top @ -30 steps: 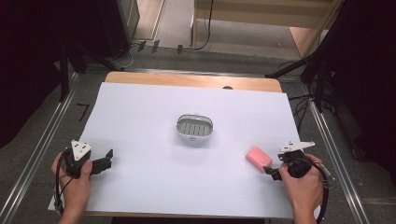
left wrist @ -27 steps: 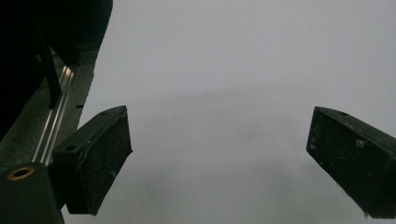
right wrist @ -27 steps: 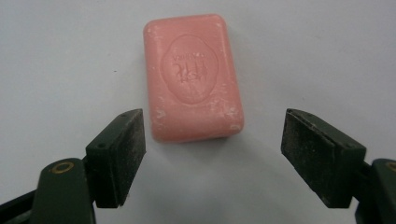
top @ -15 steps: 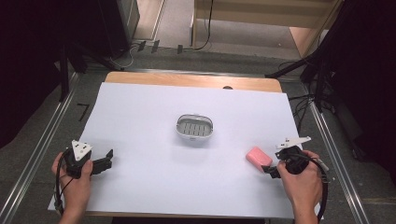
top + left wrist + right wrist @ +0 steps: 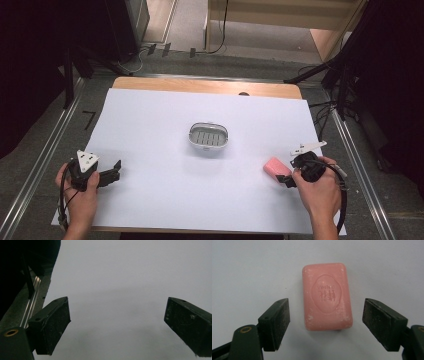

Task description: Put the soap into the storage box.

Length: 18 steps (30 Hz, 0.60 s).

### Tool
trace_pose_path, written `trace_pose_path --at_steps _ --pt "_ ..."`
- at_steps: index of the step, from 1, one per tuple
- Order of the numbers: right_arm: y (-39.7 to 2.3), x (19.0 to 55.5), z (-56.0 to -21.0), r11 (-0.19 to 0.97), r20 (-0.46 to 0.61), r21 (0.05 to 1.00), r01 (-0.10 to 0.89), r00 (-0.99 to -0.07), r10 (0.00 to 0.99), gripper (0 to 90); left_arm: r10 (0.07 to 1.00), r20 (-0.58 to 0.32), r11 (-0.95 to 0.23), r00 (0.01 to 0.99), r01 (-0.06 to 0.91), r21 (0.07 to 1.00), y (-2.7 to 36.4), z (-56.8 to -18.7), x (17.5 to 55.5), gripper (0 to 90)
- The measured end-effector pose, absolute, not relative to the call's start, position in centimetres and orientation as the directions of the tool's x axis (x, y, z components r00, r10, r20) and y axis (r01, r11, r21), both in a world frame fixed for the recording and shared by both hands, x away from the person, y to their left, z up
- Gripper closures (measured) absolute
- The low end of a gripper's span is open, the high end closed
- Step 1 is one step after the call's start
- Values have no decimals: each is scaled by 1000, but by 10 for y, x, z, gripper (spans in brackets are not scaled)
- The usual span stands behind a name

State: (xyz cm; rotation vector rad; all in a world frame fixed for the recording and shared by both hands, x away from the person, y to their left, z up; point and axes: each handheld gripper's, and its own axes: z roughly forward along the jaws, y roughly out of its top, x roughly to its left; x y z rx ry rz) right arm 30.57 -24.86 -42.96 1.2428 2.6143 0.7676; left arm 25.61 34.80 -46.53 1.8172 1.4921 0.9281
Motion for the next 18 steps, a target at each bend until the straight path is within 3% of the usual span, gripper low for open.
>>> trace_pose_path --at_steps 18 --pt "-225 326 -439 566 84 428 704 -655 751 246 983 135 -181 123 557 811 348 -465 256 71"
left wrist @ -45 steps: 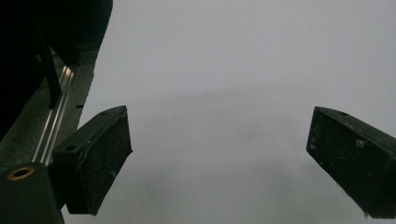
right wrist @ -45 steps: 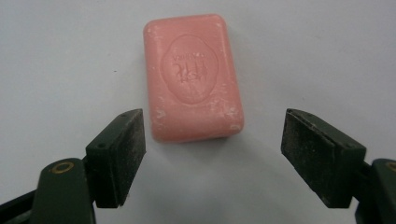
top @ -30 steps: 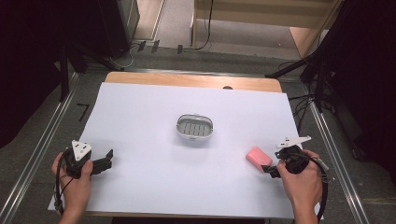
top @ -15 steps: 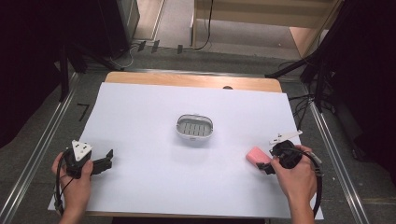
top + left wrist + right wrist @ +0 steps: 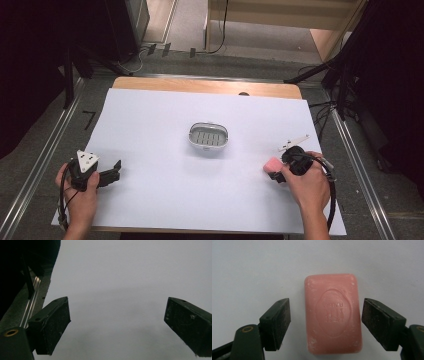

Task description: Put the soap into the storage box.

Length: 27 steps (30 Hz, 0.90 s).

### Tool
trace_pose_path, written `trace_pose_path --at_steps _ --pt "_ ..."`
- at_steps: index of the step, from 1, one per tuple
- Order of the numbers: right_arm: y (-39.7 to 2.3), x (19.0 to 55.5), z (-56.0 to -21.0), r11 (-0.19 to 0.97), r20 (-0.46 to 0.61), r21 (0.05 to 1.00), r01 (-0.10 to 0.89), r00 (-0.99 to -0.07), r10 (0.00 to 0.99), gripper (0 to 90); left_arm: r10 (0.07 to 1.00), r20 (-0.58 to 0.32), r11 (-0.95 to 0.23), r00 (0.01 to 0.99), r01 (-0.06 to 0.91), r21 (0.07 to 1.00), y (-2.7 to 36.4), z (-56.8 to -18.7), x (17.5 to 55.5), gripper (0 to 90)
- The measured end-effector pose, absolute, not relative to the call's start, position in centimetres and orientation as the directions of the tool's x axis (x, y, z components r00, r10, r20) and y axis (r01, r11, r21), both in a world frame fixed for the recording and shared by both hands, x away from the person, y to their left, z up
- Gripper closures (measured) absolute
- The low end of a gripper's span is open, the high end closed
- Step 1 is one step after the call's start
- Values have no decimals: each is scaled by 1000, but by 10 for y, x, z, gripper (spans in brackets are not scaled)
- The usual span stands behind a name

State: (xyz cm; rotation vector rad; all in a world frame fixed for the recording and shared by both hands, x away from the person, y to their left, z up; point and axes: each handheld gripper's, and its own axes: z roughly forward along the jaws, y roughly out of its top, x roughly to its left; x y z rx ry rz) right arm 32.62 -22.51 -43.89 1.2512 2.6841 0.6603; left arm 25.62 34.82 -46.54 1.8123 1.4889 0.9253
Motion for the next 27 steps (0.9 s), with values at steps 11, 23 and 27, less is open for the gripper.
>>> trace_pose_path --at_steps 11,23,27 --pt "-221 332 -445 587 58 405 701 -660 749 355 983 137 -183 123 558 809 348 -465 256 71" --pt "-217 332 -451 608 41 376 699 -668 743 385 982 145 -189 124 559 807 347 -465 256 71" --pt "-216 331 -449 630 46 398 667 -700 712 386 981 148 -192 124 559 807 347 -465 256 71"
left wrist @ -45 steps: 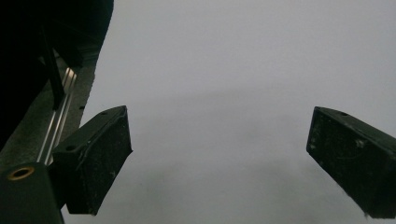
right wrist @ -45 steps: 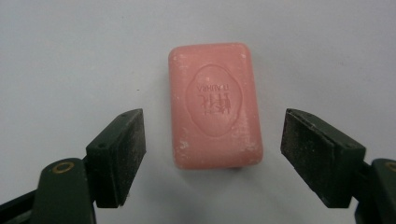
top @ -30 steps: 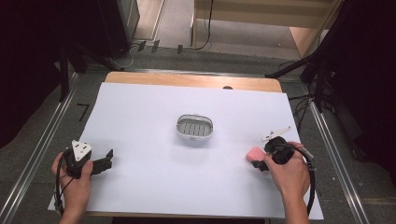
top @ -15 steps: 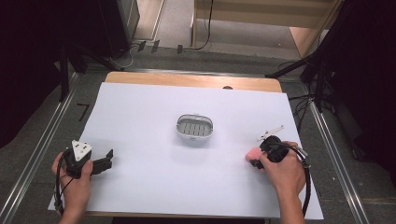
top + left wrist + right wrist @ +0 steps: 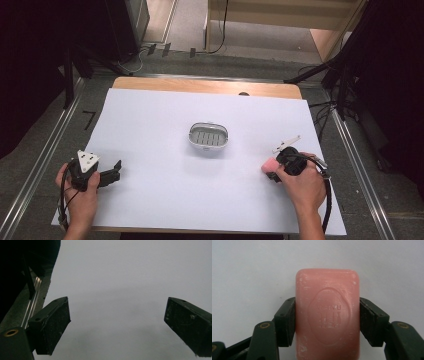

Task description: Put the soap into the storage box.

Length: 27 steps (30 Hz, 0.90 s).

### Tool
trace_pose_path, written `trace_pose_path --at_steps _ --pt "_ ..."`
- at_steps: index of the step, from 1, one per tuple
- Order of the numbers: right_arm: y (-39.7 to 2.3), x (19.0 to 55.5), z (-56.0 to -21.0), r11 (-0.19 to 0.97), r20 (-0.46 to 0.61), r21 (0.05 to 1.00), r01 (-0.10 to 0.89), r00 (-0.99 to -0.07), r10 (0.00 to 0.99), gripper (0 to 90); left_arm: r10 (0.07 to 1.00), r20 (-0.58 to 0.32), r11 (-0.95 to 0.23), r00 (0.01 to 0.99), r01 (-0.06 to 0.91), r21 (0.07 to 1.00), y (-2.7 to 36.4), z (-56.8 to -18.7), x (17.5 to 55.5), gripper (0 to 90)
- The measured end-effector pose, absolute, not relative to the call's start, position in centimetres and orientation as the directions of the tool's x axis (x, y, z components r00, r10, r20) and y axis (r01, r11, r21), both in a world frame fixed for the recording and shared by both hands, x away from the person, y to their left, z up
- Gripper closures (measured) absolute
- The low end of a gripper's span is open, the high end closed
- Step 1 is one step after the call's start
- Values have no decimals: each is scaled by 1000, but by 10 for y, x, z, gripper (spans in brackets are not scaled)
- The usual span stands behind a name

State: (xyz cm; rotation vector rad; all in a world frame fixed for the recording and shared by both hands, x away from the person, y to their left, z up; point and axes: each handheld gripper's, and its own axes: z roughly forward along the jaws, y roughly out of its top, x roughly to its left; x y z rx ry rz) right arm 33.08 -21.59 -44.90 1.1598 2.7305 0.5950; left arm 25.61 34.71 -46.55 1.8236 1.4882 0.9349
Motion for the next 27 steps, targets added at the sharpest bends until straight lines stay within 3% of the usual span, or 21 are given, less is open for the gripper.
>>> trace_pose_path --at_steps 27 --pt "-165 348 -408 725 24 459 513 -823 567 386 983 141 -185 122 554 812 348 -465 256 71"
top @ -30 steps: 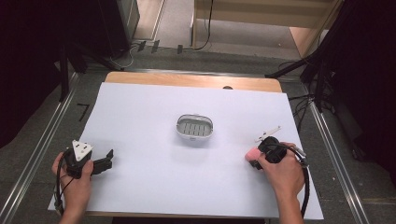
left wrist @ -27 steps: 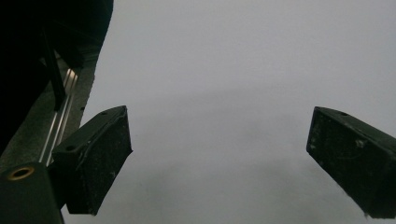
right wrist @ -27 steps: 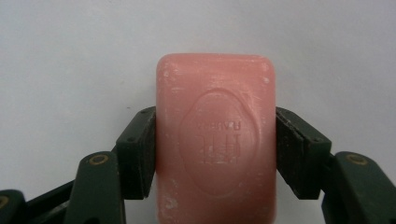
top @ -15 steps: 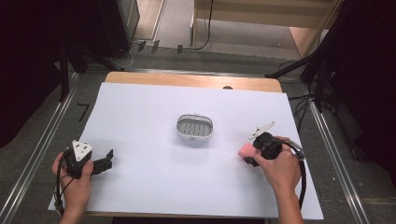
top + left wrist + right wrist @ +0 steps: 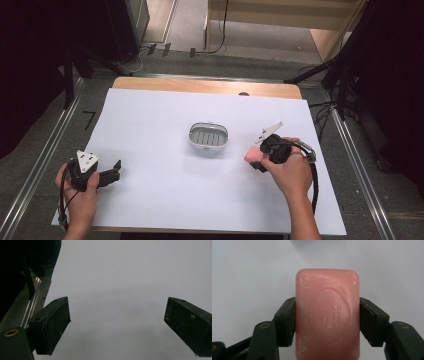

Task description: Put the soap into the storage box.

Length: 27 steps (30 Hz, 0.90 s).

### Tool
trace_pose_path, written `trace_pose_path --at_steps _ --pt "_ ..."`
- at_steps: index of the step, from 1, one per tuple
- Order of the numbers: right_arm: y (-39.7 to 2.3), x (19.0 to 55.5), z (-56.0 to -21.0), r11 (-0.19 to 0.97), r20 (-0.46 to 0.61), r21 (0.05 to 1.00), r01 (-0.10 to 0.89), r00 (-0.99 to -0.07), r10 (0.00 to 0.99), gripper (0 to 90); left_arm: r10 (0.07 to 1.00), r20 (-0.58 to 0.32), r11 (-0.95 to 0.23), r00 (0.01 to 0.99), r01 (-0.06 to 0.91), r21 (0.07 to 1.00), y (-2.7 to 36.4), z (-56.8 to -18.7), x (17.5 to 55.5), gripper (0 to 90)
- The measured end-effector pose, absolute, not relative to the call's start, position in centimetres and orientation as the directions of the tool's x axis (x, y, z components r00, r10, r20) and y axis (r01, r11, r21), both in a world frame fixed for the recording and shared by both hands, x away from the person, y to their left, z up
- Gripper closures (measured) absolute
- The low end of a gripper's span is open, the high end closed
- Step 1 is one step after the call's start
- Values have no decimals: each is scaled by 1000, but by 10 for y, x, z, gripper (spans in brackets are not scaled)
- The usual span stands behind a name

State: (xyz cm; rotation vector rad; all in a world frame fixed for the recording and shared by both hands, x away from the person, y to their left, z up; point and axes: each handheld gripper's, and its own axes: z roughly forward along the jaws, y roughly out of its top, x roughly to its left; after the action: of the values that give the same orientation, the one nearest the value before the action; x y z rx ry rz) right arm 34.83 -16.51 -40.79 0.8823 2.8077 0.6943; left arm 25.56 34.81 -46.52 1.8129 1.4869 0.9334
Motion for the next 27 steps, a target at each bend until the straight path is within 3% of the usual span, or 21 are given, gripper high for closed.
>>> trace_pose_path --at_steps 27 --pt "-106 367 -390 796 35 473 377 -911 410 386 985 126 -171 119 561 810 349 -465 257 71"
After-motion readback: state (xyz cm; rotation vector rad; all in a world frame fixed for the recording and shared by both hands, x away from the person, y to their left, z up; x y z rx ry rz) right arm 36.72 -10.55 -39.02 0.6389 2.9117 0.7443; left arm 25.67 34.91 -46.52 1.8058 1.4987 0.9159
